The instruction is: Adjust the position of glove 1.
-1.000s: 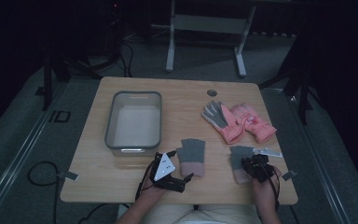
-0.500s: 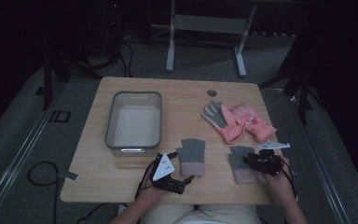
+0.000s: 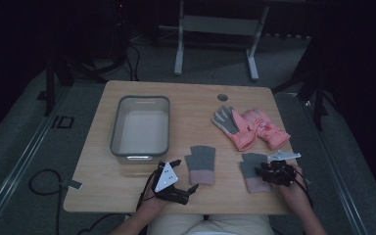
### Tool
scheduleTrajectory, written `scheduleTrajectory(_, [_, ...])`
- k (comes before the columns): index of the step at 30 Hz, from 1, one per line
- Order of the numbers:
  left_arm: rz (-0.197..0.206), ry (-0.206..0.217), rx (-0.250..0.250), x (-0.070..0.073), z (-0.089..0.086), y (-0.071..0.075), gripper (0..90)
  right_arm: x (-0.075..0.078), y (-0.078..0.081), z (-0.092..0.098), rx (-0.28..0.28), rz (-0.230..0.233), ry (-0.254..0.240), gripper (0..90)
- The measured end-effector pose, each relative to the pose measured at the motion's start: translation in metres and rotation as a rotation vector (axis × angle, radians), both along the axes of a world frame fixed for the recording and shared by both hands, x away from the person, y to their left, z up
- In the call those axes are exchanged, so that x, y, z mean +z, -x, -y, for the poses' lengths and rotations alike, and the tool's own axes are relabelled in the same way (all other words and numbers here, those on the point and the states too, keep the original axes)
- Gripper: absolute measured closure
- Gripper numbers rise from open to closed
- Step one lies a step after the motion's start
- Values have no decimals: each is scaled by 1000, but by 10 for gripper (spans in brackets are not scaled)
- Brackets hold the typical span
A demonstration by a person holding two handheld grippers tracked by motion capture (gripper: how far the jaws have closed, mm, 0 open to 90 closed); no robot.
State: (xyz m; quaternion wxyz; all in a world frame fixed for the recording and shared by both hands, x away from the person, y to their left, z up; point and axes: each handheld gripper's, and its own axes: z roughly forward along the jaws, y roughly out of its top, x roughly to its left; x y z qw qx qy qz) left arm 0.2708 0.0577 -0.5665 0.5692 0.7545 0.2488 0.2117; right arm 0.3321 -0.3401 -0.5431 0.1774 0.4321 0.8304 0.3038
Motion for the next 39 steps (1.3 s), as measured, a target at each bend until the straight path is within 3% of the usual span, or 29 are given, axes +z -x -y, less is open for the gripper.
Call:
scheduleTrajectory(2, [0,0,0,0,0,0,0,-1,1,0,-4,6,-2,610])
scheduleTrajectory(9, [10,1,5,-1,1,-1,0,0,2,-7,-60,-10,12,820])
scheduleTrajectory(18, [10,4,19,-1,0,0,0,8,3,-1,-126,-7,-28,847])
scheduleTrajectory(21, [13,1,19,-1,0,0,0,25,10,1,-139,26,-70,848])
scheduleTrajectory(27, [16,0,22,-1,1,0,0,60,16,-8,-146,85,-108,847])
scheduleTrajectory(32, [15,2,24,-1,1,0,0,83,16,-27,-101,138,-123,848])
scheduleTrajectory(39, [-3,16,20,-1,-2,-2,0,100,8,-59,-40,153,-146,848])
